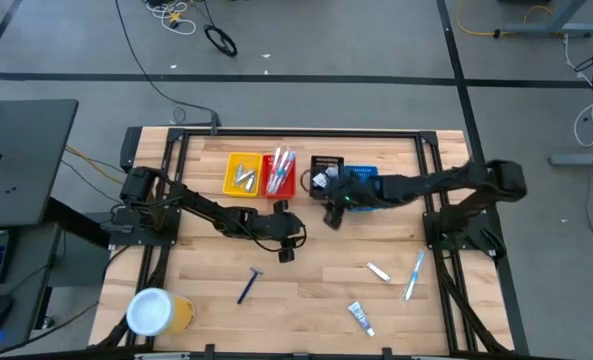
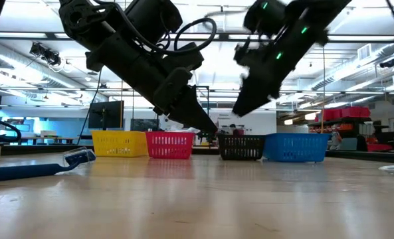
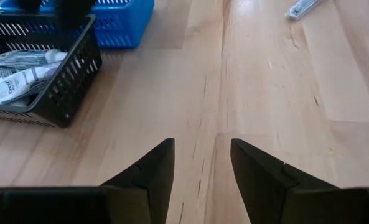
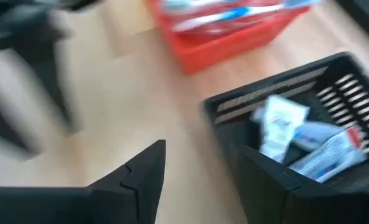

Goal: Pick & Place Travel size toiletries
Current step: Put the blue razor into the blue bin

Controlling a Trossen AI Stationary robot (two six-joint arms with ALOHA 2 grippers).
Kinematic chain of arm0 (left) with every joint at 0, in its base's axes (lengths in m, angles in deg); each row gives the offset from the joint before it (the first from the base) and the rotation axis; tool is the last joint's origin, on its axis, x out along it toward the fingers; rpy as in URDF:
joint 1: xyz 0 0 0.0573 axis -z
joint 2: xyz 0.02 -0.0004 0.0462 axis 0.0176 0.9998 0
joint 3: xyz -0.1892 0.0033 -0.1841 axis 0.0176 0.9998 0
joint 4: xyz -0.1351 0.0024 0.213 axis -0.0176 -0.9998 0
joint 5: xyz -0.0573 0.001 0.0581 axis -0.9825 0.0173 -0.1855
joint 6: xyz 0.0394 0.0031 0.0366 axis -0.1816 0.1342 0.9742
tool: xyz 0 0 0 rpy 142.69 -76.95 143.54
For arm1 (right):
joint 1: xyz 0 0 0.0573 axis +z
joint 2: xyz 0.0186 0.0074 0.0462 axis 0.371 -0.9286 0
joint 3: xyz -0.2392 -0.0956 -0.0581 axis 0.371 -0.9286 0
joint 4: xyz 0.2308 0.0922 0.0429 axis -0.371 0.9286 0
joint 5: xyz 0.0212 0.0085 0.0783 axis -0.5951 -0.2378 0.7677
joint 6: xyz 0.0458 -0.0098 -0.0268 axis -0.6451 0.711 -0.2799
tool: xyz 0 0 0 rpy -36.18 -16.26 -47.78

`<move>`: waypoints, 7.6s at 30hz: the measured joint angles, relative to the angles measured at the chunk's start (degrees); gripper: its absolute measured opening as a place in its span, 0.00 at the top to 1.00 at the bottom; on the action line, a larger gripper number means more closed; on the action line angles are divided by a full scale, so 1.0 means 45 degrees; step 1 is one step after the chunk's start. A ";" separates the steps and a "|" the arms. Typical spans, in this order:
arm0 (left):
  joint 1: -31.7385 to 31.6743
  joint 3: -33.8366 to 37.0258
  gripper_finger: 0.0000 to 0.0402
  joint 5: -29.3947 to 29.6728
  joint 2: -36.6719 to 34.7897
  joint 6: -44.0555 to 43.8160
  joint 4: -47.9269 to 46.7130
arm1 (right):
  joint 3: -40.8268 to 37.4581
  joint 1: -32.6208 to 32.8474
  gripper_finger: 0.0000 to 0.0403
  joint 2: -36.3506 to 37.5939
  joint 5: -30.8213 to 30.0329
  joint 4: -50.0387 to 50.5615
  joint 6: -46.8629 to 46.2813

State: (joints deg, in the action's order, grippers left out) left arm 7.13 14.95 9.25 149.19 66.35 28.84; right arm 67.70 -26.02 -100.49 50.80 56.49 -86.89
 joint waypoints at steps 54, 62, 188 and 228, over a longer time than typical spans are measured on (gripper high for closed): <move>0.6325 -0.2764 0.58 0.0730 -0.0020 -1.5636 -1.3221 | -0.4668 0.5591 0.53 0.1315 -0.1541 -0.6790 -0.5578; 0.6251 -0.2256 0.59 0.0437 -0.0019 -1.5683 -1.2424 | -0.4668 0.5657 0.53 0.1315 -0.1790 -0.6825 -0.5066; 0.2472 -0.7116 0.69 0.3918 0.0010 -0.4372 -0.9064 | -0.4668 0.5894 0.88 0.1722 -0.4082 -0.8316 -0.1676; 0.2467 -0.6999 0.69 0.4031 0.0010 -0.5441 -0.9754 | -0.4668 -0.1742 0.72 0.3083 -0.0664 0.1128 -0.3399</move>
State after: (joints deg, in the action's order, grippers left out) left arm 18.24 -16.54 27.39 149.24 41.86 -15.05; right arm 46.70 -33.86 -86.61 47.81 61.57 -102.19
